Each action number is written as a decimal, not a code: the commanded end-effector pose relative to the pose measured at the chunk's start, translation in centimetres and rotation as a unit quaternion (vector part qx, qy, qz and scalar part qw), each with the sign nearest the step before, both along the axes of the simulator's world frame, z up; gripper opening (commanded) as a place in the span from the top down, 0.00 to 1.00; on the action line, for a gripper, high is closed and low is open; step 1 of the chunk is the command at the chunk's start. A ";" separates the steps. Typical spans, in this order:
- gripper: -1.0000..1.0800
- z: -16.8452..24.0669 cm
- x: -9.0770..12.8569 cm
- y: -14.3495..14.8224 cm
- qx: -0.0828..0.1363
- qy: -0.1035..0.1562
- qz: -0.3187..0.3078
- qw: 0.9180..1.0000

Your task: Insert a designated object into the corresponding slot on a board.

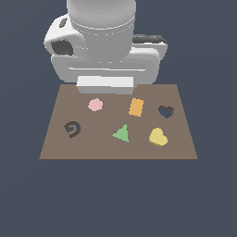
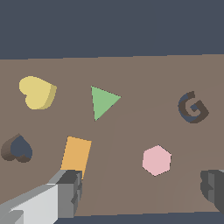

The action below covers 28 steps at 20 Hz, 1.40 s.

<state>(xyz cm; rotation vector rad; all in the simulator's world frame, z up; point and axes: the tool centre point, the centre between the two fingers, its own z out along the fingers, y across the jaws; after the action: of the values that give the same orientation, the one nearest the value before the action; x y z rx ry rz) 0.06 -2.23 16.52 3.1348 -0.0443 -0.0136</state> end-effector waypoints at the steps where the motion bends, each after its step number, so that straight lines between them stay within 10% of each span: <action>1: 0.04 0.0 0.0 0.0 0.000 0.000 0.000 1.000; 18: 0.04 -2.5 3.1 2.1 0.002 -0.001 0.121 0.993; 28: 0.04 -6.4 7.0 7.0 0.004 -0.002 0.314 0.949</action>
<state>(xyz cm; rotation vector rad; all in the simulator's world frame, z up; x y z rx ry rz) 6.48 3.76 10.80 3.0257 0.8400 -0.0061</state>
